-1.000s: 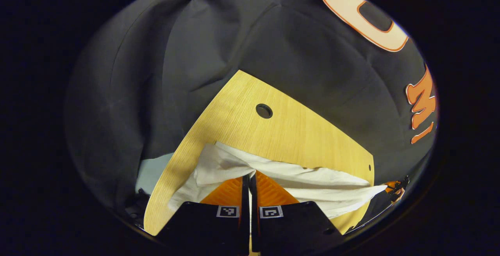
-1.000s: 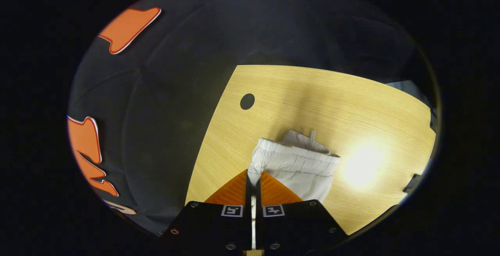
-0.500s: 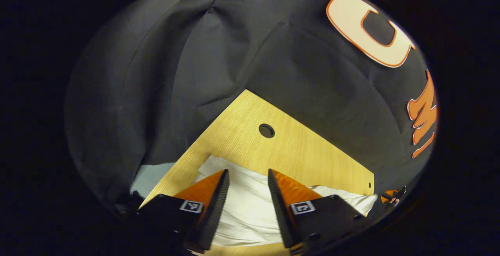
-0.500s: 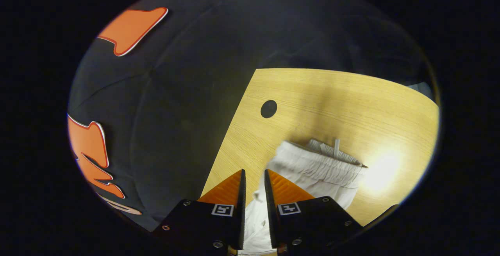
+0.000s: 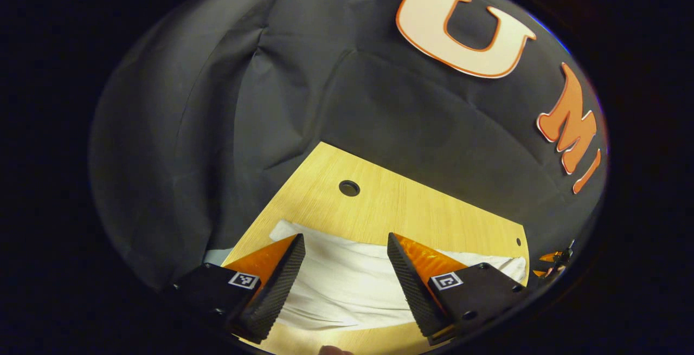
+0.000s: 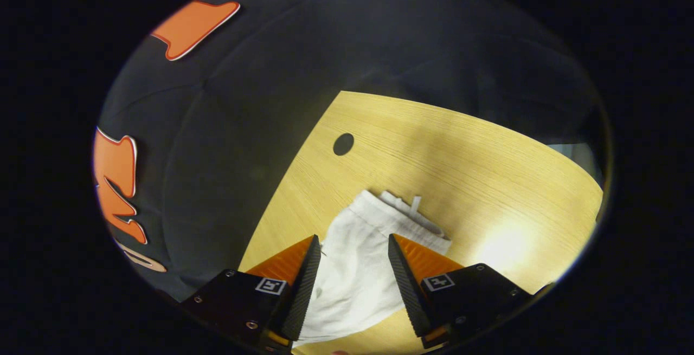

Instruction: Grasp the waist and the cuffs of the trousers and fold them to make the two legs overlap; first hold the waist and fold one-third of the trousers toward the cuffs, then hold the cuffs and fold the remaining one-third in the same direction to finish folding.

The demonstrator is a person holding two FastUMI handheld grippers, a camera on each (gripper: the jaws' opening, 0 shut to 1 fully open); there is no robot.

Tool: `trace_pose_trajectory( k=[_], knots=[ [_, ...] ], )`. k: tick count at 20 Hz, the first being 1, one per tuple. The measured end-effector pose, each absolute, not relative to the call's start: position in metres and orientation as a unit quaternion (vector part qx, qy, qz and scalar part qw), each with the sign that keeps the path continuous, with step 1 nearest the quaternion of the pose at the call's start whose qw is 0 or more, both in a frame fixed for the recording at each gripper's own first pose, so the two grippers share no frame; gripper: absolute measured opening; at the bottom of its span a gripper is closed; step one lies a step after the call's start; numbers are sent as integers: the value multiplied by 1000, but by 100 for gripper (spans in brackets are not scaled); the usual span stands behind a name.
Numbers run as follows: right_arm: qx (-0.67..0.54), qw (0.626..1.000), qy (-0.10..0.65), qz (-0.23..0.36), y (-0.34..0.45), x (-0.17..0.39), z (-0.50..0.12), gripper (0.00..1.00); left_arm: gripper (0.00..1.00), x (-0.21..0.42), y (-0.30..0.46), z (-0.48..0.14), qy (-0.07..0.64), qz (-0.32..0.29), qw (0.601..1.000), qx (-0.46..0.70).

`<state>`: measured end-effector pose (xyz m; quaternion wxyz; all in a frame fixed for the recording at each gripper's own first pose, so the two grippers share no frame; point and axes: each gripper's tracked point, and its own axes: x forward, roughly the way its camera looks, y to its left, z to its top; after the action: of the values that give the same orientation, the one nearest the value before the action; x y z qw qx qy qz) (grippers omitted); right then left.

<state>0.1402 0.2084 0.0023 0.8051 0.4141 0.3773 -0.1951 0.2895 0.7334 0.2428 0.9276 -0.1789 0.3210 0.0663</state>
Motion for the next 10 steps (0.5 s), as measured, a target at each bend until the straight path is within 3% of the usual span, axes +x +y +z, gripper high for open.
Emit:
trace_pose_trajectory(
  k=[10],
  knots=[
    [422,772,431,-201,204,98,-49,80,99,219,657,240,387,-15,913,-132]
  ],
)
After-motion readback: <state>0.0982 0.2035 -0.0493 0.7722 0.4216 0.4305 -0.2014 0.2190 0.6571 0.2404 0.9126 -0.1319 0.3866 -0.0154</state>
